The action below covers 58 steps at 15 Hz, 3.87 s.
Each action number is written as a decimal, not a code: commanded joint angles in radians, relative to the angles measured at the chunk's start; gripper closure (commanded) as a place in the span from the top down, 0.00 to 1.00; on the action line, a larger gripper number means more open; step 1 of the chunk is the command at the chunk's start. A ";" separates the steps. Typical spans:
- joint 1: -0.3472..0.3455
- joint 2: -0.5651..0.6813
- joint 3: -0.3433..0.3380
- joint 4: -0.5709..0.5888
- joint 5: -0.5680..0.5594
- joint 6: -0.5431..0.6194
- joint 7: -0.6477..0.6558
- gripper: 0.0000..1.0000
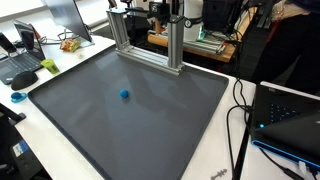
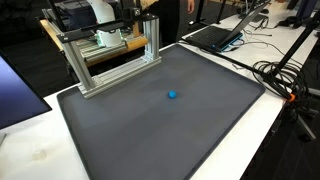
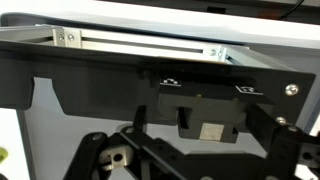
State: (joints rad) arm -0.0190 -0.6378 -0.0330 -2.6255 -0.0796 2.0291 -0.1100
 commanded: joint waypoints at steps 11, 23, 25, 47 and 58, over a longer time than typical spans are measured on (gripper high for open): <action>0.008 -0.021 0.005 -0.008 0.054 0.015 0.078 1.00; 0.001 0.011 0.051 -0.019 0.076 0.089 0.181 1.00; -0.005 0.018 0.058 -0.022 0.065 0.079 0.192 1.00; -0.012 0.042 0.050 -0.025 -0.009 0.013 0.155 1.00; 0.005 0.036 0.044 -0.022 0.024 0.019 0.143 0.74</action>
State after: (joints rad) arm -0.0251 -0.5819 0.0161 -2.6436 -0.0718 2.0733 0.0436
